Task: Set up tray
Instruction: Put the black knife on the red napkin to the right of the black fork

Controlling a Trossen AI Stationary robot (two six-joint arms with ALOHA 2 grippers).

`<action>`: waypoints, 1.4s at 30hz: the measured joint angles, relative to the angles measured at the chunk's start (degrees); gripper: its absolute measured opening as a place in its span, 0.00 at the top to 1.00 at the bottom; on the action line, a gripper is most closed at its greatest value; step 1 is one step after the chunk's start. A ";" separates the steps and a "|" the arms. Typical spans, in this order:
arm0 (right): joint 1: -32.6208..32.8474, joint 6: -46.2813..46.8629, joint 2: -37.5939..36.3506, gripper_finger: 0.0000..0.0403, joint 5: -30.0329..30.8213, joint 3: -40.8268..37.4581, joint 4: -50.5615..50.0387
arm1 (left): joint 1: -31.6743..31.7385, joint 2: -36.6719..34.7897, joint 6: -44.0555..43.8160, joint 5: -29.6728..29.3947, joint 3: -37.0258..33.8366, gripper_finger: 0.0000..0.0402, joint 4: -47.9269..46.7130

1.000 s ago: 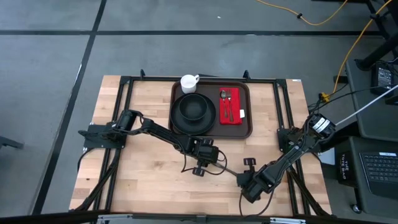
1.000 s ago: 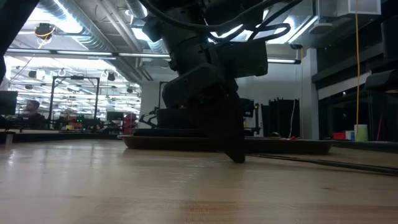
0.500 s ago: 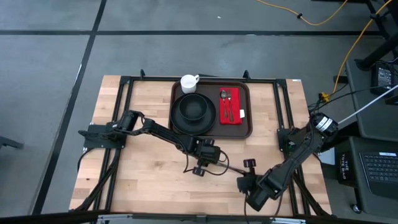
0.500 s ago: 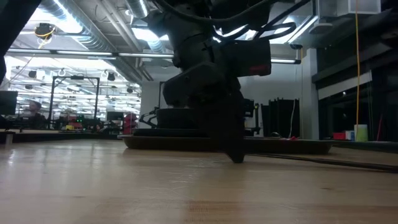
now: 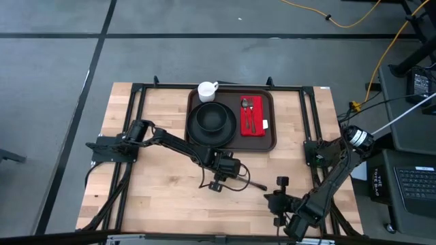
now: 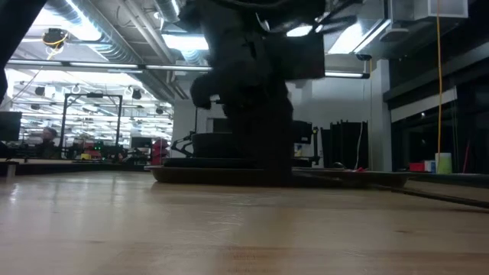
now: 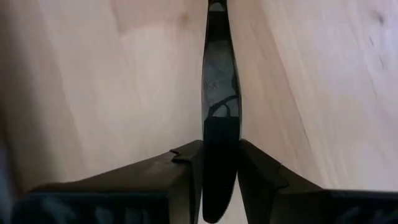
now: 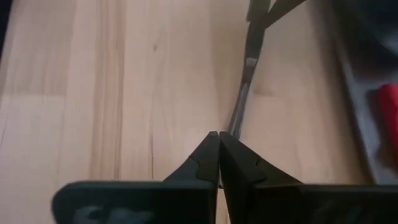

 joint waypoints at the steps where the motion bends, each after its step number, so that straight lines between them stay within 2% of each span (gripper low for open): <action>1: 0.40 0.42 0.00 0.96 1.57 0.00 -0.06 | -0.04 -0.55 0.00 -0.40 0.00 0.83 -0.93; 10: 0.93 1.14 -0.04 0.96 8.38 0.00 -0.17 | -1.12 -4.72 -0.49 -4.65 0.01 0.83 -2.29; 16: -1.16 -0.20 -0.04 0.96 8.36 0.00 -0.34 | -2.47 -6.12 -0.46 -6.76 0.04 0.83 -2.76; 22: -4.74 -2.10 -0.07 0.96 8.33 0.00 -0.15 | -3.73 -6.39 -1.94 -14.33 0.09 0.83 -5.11; 28: -8.27 -2.58 -0.07 0.96 8.28 0.00 -0.15 | -4.55 -6.39 -2.04 -17.73 0.09 0.83 -5.67; 38: -11.05 -13.21 -0.09 0.96 4.25 0.02 4.31 | -4.52 -6.39 -2.14 -23.17 0.09 0.83 -7.70; 42: -11.33 -15.11 -0.09 0.91 3.63 0.02 4.59 | -4.52 -6.39 -3.57 -23.46 0.09 0.83 -7.85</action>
